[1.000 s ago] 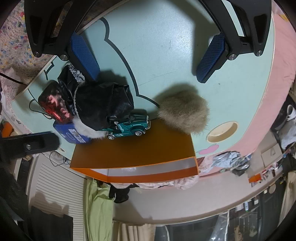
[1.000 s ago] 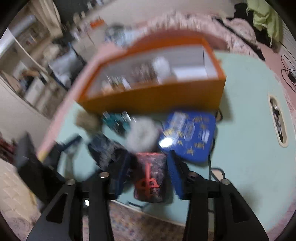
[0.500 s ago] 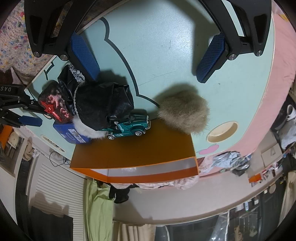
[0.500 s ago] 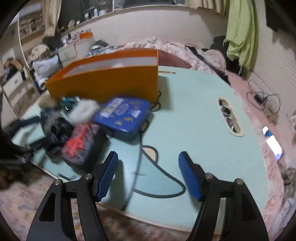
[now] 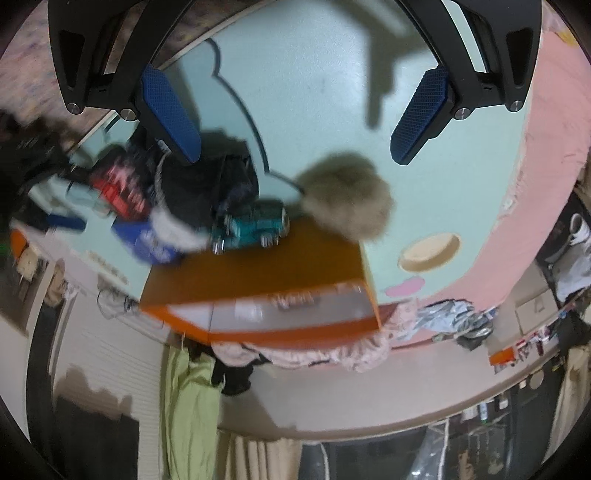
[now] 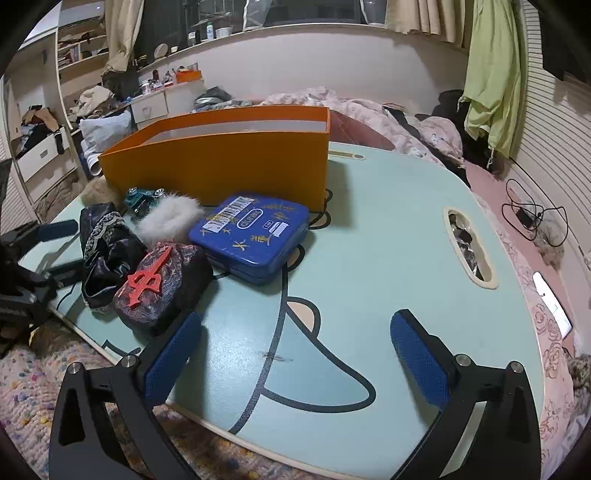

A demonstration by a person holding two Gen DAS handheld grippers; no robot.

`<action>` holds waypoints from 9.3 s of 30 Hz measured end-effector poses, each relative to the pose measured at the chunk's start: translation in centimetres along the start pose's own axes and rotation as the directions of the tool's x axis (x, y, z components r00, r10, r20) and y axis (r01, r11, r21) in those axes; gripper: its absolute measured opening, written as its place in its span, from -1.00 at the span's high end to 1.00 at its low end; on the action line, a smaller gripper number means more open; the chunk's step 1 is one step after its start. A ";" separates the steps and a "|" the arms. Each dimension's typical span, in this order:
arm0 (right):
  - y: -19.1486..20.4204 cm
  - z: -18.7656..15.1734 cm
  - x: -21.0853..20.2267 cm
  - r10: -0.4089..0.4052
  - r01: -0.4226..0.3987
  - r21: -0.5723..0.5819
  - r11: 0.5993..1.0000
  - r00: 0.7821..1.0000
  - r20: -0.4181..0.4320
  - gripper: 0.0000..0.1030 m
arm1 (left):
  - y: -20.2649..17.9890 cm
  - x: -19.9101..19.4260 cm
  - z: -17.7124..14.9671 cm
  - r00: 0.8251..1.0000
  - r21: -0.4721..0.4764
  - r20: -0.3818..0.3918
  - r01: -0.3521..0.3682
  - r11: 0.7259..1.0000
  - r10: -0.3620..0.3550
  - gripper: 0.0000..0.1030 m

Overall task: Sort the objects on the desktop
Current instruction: 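Lift the red-black pouch from the box with the right gripper, set it on the table, then grasp the brown card deck in the box with the left gripper, set it on table, then lift the plastic-wrapped bundle from the box with the right gripper onto the table, then lift the white cartoon figurine from the box with the left gripper onto the table, then lift the metal ring from the box with the right gripper onto the table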

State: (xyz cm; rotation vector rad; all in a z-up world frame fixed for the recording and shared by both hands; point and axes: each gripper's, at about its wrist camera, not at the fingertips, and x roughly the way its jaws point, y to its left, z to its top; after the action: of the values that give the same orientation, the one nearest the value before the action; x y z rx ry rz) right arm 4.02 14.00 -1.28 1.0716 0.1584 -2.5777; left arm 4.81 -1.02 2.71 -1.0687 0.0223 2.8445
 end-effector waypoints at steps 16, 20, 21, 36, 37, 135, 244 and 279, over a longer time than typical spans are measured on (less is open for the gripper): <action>0.0 -0.1 -0.1 -0.003 0.003 0.001 1.000 1.000 0.000 -0.99 | -1.0 12.5 16.2 0.925 -0.122 -0.370 0.041 0.992 -0.084 -0.34; -0.2 -0.2 -0.2 -0.007 0.006 0.006 1.000 1.000 0.004 -0.99 | -1.2 16.2 16.1 0.901 -0.112 -0.434 -0.048 0.993 -0.005 -0.34; -0.2 -0.2 -0.2 -0.008 0.008 0.007 1.000 1.000 0.004 -0.99 | -1.2 16.7 16.1 0.898 -0.101 -0.440 -0.065 0.993 0.014 -0.35; -0.1 -0.3 -0.4 -0.013 0.013 0.013 1.000 1.000 0.007 -0.99 | -0.3 8.2 17.6 0.957 -0.151 -0.235 0.140 0.979 -0.173 -0.10; -0.1 -0.3 -0.4 -0.013 0.012 0.014 1.000 1.000 0.007 -0.99 | -0.3 6.5 17.5 0.962 -0.146 -0.197 0.160 0.976 -0.187 -0.10; 3.9 11.7 -1.0 0.279 -0.276 0.043 0.960 0.946 -0.166 0.00 | -0.6 1.5 -3.0 1.000 0.056 -0.006 -0.003 0.998 0.003 -1.00; 0.7 -0.8 -1.5 -0.063 0.065 0.057 0.996 0.998 -0.030 -0.99 | 1.7 -3.7 4.8 0.994 0.023 -0.030 0.105 0.994 -0.104 -0.85; 2.0 3.1 -6.0 0.088 -0.094 0.047 0.994 0.990 0.112 -0.99 | 0.9 1.3 -3.0 1.000 0.040 0.001 -0.028 0.999 0.028 -1.00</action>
State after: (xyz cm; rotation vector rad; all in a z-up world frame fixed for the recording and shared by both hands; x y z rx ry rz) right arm 6.59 13.00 5.21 0.9297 0.0145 -2.5632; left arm 5.69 -1.91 -0.43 -1.0686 0.0939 2.8558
